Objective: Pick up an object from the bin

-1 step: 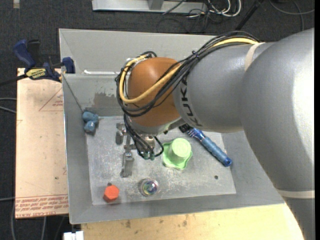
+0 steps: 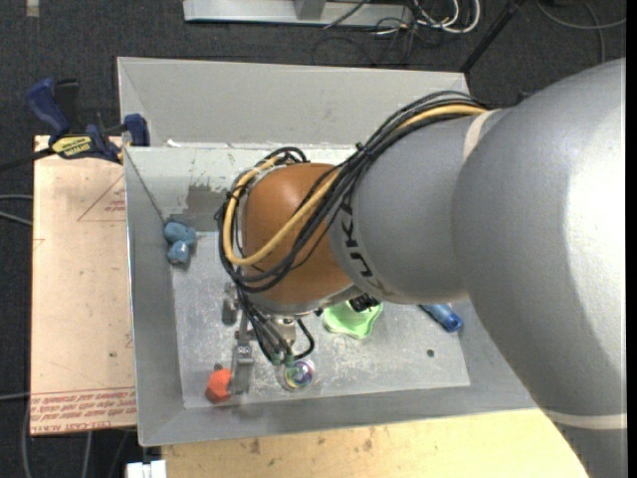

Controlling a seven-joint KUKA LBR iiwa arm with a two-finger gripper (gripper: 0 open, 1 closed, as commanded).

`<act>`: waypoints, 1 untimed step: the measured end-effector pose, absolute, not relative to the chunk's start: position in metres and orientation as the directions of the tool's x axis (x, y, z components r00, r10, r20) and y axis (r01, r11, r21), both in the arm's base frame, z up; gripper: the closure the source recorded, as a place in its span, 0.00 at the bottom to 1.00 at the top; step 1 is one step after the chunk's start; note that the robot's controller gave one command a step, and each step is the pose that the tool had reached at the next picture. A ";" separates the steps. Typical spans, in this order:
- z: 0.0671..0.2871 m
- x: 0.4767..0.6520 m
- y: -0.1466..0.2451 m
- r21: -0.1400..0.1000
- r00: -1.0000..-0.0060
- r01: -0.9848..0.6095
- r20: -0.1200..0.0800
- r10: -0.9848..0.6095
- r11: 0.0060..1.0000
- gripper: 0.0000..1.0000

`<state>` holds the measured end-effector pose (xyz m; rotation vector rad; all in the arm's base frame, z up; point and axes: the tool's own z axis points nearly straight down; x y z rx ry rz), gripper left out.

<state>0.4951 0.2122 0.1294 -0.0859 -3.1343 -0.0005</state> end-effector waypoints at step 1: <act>0.073 0.490 0.219 0.001 -0.908 -0.419 -0.007 -0.419 0.908 0.00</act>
Offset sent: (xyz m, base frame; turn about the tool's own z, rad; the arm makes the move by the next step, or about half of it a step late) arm -0.0083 0.0052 -0.0594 -0.4875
